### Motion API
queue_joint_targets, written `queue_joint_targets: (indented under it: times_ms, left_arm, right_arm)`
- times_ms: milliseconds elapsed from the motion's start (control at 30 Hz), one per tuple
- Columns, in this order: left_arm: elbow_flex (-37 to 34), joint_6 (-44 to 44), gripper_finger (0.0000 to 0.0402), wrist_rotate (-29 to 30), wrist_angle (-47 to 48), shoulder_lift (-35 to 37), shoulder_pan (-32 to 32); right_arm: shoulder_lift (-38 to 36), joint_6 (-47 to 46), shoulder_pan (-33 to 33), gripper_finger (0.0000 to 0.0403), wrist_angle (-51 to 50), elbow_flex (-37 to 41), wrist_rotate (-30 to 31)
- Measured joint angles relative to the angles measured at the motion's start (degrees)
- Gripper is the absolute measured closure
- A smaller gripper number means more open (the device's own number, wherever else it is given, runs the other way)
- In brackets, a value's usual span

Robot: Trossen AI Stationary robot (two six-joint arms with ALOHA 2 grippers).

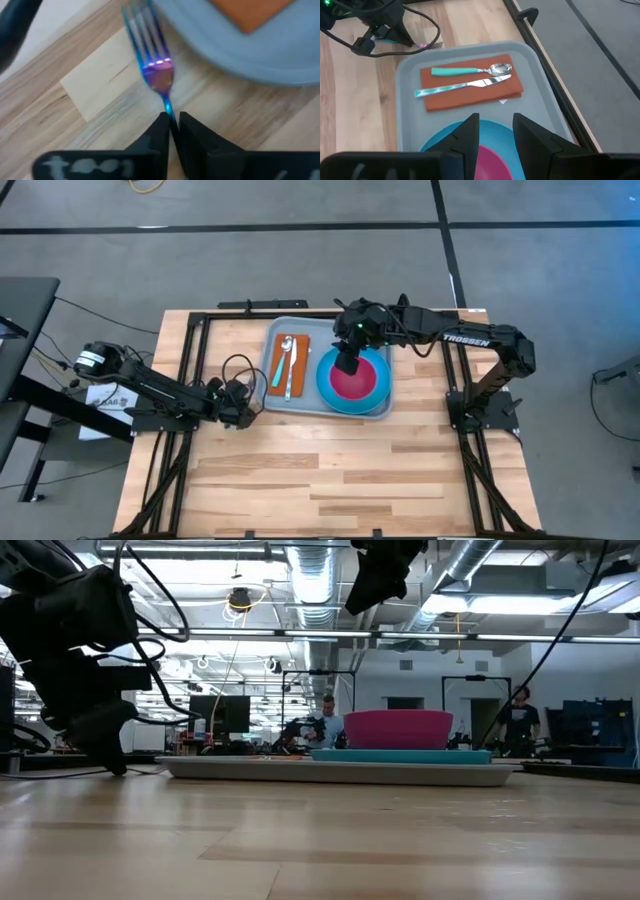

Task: Set up tray
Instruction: Put the blue fork on the brown table napkin to the left of the white patterned knife

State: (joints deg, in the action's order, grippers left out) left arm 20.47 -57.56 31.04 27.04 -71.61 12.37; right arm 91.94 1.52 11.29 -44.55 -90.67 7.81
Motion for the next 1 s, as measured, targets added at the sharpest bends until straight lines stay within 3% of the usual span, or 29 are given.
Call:
queue_joint_targets:
  times_ms: [233, 533, 767, 1000]
  left_arm:
    - [-0.1, -10.4, 0.0396, 2.9, 0.0, 0.3, 0.0]
    - [4.9, -22.5, 0.04, 15.5, -1.3, 0.2, 0.7]
    - [9.8, -15.3, 0.0401, 23.8, -10.9, 0.2, -3.0]
    - [12.1, -3.4, 0.0401, 22.3, -25.8, -4.1, -11.2]
  right_arm:
    - [0.0, 0.0, 0.0, 0.0291, 0.0, 0.0, 0.0]
    - [0.0, 0.0, 0.0, 0.0291, -0.5, 0.0, 0.0]
    - [-0.4, 1.1, 0.8, 0.0291, -2.0, 0.0, 1.5]
    - [-1.6, 2.6, 3.1, 0.0291, -3.7, 0.0, 3.0]
